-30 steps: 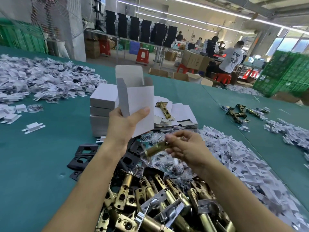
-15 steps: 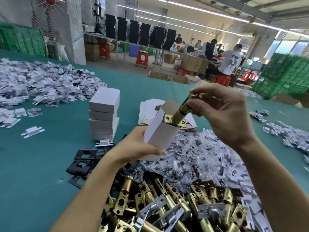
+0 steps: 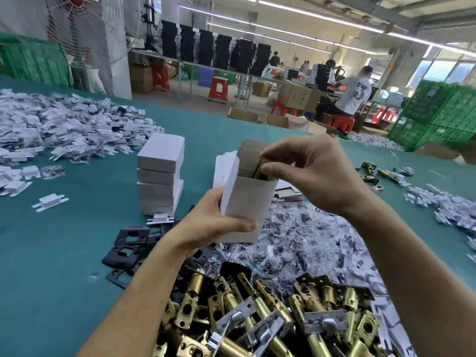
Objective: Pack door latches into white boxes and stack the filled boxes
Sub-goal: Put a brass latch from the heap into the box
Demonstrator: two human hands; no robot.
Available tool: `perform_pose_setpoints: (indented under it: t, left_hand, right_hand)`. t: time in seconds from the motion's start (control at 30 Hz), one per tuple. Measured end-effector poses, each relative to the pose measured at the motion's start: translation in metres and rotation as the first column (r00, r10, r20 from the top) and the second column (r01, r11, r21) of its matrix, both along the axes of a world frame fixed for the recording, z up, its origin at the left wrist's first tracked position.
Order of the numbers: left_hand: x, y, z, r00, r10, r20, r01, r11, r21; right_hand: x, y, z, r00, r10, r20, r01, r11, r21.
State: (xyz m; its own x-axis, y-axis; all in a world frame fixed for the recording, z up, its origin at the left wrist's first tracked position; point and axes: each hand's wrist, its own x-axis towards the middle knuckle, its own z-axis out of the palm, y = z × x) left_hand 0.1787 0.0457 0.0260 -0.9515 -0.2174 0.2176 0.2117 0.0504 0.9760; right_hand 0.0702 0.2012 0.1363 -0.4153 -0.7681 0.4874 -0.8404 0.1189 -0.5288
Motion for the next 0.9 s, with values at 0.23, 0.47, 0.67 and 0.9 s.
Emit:
perform_pose_setpoints:
  t: [0.23,0.47,0.67,0.9]
  left_hand:
    - [0.001,0.003,0.003,0.999,-0.028,-0.037,0.027,0.999,-0.026]
    - [0.001,0.003,0.003,0.999,0.018,-0.039,-0.014,0.995,0.094]
    - [0.002,0.001,0.006,0.988,0.120,-0.096,-0.094,0.967,0.239]
    - [0.001,0.007,0.009,0.980,0.140,-0.142,-0.107,0.969,0.221]
  right_hand:
    - [0.006,-0.003,-0.004,1.000,-0.001,-0.030,0.001,1.000,-0.009]
    - [0.000,0.004,-0.011,0.992,-0.061,-0.111,0.059,0.998,-0.020]
    - [-0.040,0.044,-0.038,0.930,-0.358,0.080,0.366,0.895,-0.253]
    - [-0.084,0.103,-0.104,0.693,-0.711,-0.119,0.679,0.588,0.440]
